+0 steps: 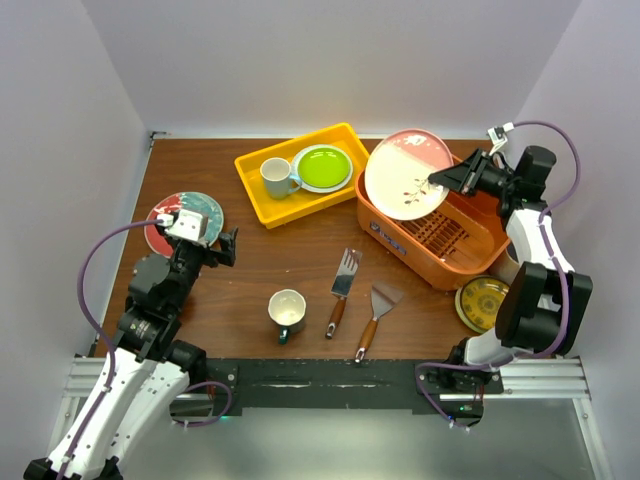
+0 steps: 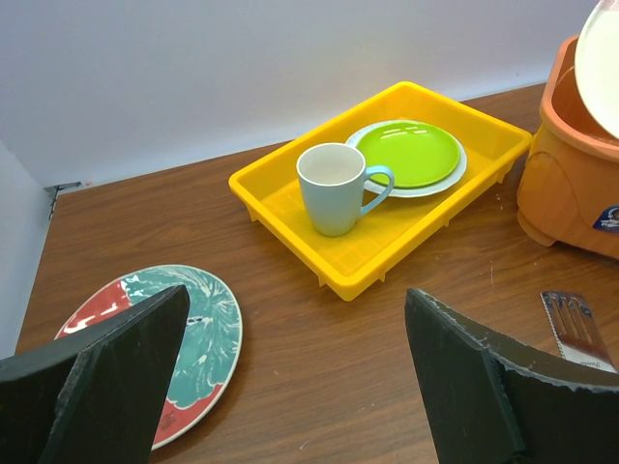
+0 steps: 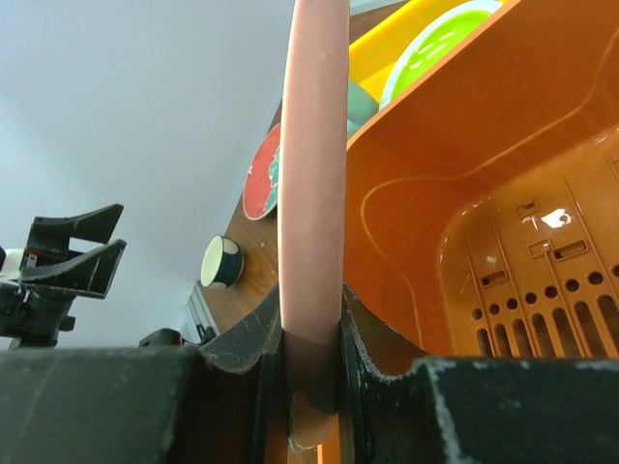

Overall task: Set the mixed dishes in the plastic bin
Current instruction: Place the plate in the plastic bin.

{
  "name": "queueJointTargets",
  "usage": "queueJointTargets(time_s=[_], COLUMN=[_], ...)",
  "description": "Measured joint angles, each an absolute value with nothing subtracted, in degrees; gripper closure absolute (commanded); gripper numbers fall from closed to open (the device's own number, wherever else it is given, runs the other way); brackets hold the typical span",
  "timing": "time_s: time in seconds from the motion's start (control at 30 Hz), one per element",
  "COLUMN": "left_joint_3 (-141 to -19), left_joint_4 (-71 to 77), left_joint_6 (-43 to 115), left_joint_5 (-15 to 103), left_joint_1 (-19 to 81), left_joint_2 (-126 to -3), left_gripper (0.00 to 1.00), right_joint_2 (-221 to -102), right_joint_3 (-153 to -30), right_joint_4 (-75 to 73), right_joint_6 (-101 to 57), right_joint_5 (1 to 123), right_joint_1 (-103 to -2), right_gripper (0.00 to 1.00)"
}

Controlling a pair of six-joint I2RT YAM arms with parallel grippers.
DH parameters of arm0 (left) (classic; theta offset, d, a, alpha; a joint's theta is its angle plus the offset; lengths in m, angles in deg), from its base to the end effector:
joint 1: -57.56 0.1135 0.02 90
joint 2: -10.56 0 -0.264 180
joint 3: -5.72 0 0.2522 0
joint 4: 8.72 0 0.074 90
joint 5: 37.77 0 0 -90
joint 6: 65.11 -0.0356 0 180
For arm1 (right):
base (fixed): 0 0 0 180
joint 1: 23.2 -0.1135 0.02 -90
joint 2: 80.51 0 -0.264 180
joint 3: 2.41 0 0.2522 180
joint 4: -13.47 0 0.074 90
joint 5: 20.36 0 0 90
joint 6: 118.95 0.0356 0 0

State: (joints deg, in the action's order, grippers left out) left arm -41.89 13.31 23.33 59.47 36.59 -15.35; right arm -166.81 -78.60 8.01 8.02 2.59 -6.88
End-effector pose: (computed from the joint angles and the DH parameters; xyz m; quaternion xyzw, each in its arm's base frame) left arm 0.1194 -0.0410 0.3215 0.0946 0.7028 -0.0745 0.7011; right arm 0.3316 -0.0629 0.3091 -0.0008 0.7432 0.5231 0.4172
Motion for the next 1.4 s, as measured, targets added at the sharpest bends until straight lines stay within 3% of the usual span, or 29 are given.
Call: queueJointTargets(time_s=[0.6, 1.0, 1.2, 1.4], left_joint_3=[-41.89, -41.89, -41.89, -41.89], left_joint_4=[13.22, 13.22, 13.22, 13.2], left_joint_6=[23.33, 23.33, 23.33, 23.33], left_joint_5=[59.43, 59.38, 59.27, 59.14], left_joint_1=[36.59, 36.59, 36.59, 36.59], left_joint_2=[-15.35, -15.39, -15.46, -15.48], left_gripper=[0.01, 0.01, 0.01, 0.01], right_joint_2=[-173.2, -176.02, -178.62, -178.81], right_joint_3=[-80.09, -81.2, -84.79, -86.99], right_joint_4=[4.31, -11.21, -17.08, -20.39], right_joint_6=[4.63, -9.27, -13.99, -17.44], right_joint_5=[5.06, 19.81, 24.16, 28.73], right_joint_1=[-6.68, -8.17, -11.47, -13.02], right_gripper=[1.0, 0.98, 0.87, 0.65])
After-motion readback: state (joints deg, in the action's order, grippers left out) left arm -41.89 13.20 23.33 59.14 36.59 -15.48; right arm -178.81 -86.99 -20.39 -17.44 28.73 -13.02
